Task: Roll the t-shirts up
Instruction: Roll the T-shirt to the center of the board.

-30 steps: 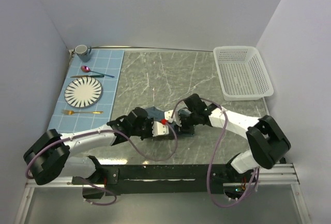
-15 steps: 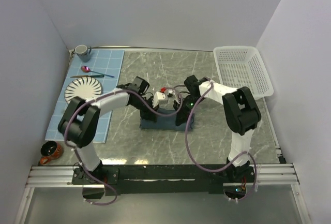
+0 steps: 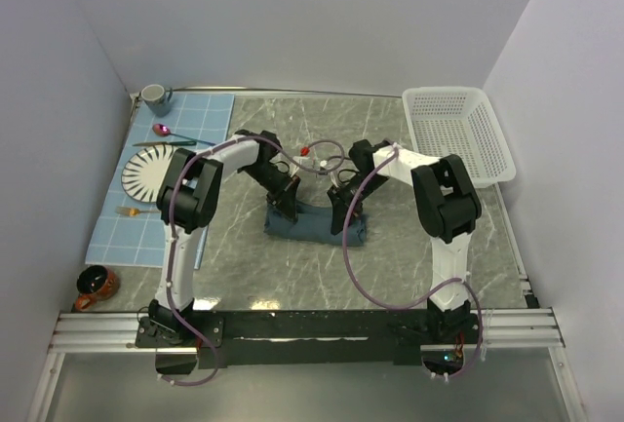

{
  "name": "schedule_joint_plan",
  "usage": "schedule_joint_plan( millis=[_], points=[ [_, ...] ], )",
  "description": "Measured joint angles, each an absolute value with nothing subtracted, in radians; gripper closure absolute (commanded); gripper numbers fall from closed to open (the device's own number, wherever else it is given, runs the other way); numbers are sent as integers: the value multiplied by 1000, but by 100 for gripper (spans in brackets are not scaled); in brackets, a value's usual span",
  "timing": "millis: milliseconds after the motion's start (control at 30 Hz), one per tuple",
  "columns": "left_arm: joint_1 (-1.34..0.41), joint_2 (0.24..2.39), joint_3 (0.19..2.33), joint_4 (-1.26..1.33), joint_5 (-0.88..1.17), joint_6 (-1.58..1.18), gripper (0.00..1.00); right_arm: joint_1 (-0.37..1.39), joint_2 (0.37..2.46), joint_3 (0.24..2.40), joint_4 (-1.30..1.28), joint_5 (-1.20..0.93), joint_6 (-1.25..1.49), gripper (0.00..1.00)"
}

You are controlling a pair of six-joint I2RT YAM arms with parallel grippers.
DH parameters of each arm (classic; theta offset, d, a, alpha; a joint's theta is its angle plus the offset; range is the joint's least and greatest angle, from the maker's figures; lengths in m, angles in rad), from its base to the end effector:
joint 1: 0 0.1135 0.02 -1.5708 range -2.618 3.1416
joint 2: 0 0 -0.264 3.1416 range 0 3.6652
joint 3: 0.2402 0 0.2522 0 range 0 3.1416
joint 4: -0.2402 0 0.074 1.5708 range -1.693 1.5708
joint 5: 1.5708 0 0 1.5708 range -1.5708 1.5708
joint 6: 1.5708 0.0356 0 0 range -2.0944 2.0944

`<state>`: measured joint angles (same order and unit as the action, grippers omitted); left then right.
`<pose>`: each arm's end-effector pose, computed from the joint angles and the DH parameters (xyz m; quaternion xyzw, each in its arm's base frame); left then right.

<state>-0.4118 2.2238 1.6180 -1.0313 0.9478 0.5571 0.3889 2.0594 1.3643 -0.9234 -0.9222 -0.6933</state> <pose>0.3638 -0.1905 0.1385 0.4008 0.7940 -0.4571 0.0037 0.3278 0.1650 0.1404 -0.4521 0.7729 0.4429 0.0463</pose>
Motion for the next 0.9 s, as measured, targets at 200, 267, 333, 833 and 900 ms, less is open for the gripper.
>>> schedule_joint_plan(
  millis=[200,267,333,833,900],
  points=[
    [-409,2290,1704,-1133,960,563,94,374,1999,1285,-829,-915,-601,50],
    [-410,2302,1717,-1151,968,574,94,358,1904,1183,-722,-876,-557,46],
    [-411,2307,1723,-1163,971,587,94,337,1790,1080,-641,-824,-526,44],
    [-406,2331,1750,-1216,972,628,94,468,1016,593,-334,-393,-539,0],
    [-406,2333,1751,-1218,974,628,94,591,935,546,-254,-348,-616,0]
  ],
)
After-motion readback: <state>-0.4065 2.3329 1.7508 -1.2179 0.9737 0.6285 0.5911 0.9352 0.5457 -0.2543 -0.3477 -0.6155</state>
